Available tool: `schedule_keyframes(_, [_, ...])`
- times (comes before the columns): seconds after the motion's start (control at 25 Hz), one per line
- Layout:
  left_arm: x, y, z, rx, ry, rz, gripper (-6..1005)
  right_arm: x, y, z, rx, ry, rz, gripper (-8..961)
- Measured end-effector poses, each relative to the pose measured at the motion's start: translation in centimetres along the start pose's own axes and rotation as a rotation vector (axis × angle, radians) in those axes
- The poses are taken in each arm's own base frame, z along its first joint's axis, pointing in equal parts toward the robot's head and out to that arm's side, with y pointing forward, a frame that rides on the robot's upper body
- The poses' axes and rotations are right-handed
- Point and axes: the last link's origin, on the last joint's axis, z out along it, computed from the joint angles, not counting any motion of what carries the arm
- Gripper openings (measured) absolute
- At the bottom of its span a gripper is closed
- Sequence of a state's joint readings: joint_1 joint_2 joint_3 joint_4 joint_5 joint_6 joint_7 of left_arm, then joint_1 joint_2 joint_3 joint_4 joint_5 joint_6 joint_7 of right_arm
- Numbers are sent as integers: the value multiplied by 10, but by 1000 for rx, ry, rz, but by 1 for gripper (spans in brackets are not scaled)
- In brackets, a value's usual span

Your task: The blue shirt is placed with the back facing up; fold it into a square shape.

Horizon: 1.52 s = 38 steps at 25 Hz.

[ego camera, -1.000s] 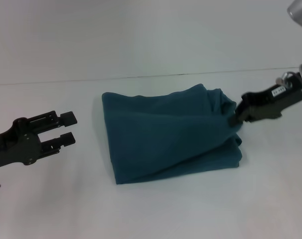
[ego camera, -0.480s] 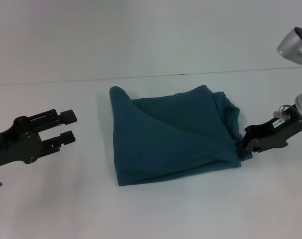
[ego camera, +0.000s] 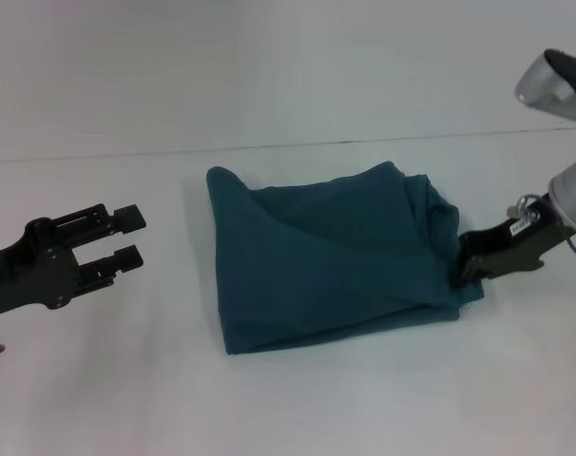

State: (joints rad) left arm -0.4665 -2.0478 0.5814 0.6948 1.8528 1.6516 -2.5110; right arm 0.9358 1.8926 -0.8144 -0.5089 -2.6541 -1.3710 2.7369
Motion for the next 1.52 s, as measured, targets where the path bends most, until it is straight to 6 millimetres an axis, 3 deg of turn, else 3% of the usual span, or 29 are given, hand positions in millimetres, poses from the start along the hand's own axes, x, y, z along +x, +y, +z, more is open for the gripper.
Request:
schedule_keyframes(0.4, [1,1,-1,-8,12,-1,691,-4,-17,-34,-5,-50,23,62])
schedule_keyframes(0.6, [1,0,-1,-7,16,-2,691,-17,-23,-56,-51,-177,66,293])
schedule_keyframes(0.72, [2,0,-1,-6,20,-1,690,-31,-15,-60,-72,-248,55,400])
schedule_keyframes(0.84, [4,3,0,-16,25,4,690,-44,0,-51,-56,-276,19,507])
schedule_keyframes(1.04, [5,4,1,-27,33,13,691,-55,23,-19,-31,-315,-22,566])
schedule_keyframes(1.28, [5,3,2,-24,40,13,690,-55,36,13,11,-340,-37,553])
schedule_keyframes(1.52, [5,3,3,-25,43,14,690,-54,33,23,33,-354,-24,541])
